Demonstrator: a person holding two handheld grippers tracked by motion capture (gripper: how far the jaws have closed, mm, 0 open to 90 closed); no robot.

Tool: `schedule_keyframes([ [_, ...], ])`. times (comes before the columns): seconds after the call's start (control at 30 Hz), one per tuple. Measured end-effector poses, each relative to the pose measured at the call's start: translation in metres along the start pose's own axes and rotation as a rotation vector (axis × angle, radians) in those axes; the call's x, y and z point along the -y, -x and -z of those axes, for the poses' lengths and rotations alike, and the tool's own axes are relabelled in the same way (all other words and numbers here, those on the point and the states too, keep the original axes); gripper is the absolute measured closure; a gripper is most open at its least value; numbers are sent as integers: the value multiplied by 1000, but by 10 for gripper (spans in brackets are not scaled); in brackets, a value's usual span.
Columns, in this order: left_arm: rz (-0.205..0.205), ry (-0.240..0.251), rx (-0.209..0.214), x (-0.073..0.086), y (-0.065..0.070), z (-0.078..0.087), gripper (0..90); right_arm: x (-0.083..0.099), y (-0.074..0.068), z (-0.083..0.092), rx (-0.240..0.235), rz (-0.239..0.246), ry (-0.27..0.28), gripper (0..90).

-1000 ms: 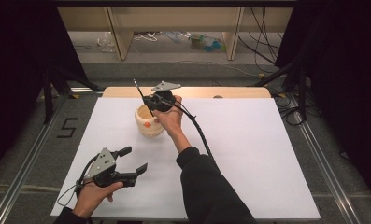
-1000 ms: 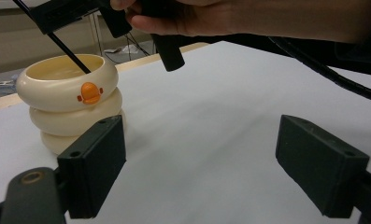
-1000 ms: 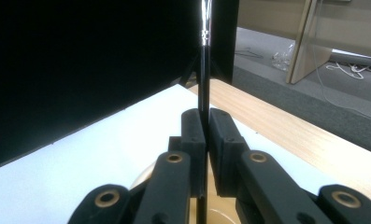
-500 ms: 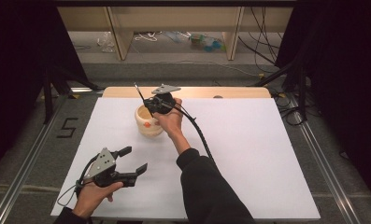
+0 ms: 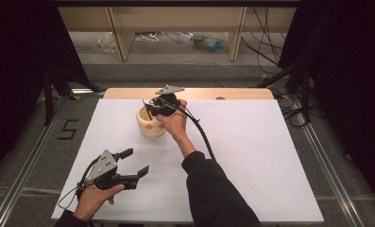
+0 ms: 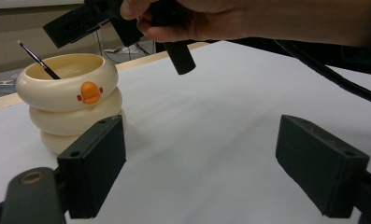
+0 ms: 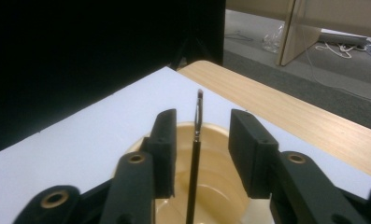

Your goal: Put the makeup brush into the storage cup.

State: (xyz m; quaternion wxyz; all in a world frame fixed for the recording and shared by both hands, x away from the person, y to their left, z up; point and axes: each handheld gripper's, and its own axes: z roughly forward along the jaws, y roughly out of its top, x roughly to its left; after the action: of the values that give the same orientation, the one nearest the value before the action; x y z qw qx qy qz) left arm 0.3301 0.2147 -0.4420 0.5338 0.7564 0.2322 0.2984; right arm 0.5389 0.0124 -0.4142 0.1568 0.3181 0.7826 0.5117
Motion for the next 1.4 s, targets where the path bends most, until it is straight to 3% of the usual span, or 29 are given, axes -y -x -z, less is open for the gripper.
schedule_keyframes([
  [0.17,0,-1,0,0,0,0,162,-3,1,8,18,22,-28,515],
  [0.5,0,-5,-2,0,0,0,162,-7,3,32,23,65,-74,414],
  [0.67,1,4,0,1,0,-1,162,-5,4,45,71,96,-103,338],
  [0.93,-4,-8,-5,1,-1,-1,162,-3,8,65,57,98,-114,329],
  [1.0,-12,-10,-32,1,-1,0,162,-1,8,70,52,96,-109,329],
  [1.07,3,-7,12,1,0,-1,162,1,9,75,51,102,-104,328],
  [1.1,222,-3,18,4,15,-2,162,2,9,78,51,100,-104,327],
  [1.17,183,8,14,4,13,-3,162,4,10,83,51,102,-92,327],
  [1.23,210,2,31,4,15,-2,162,6,12,89,45,99,-90,327],
  [1.4,204,3,28,4,15,-3,162,10,14,104,44,93,-77,325],
])
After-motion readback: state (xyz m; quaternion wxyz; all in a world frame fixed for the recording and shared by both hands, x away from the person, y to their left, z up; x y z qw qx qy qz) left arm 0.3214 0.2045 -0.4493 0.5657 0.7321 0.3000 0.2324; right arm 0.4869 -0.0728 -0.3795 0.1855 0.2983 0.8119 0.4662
